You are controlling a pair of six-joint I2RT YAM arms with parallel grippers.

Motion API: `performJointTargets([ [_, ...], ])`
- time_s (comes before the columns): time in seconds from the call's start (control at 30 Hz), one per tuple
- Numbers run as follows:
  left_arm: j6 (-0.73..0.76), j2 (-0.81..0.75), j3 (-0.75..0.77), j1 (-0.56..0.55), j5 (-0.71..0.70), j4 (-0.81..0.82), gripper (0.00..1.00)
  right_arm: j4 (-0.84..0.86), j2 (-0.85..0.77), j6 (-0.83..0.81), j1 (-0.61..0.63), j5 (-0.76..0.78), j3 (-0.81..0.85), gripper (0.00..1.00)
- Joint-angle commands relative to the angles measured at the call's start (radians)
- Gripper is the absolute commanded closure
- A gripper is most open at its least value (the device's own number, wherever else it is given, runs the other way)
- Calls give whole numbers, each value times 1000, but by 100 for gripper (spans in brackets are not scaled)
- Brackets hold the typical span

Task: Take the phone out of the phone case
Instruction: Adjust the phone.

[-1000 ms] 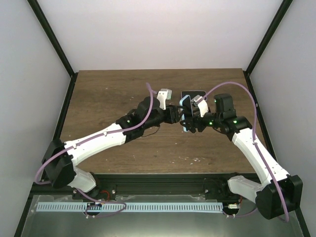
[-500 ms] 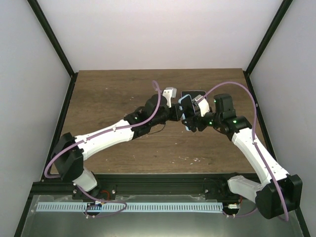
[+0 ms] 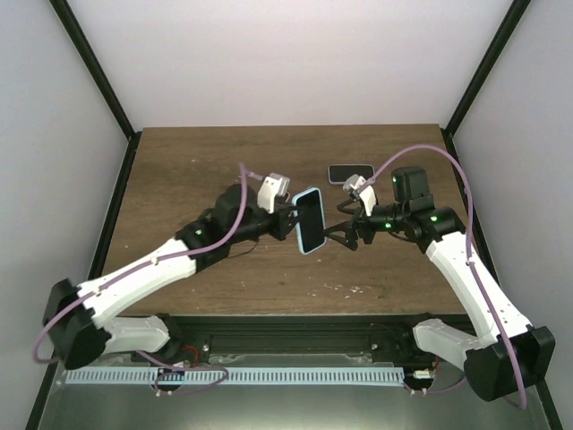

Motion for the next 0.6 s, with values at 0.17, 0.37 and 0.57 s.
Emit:
performJointTargets([
  [0.17,228,-311,-216,-3,340,-16,100,-246,23,-296,11,-379,78,20],
  [0.37,264,-410,-263,-12,367,-40,100,-323,64,-385,48,-510,120,35],
  [0.57,261,-380,-248,-13,399,-28,100,-260,78,-332,158,-431,129,49],
])
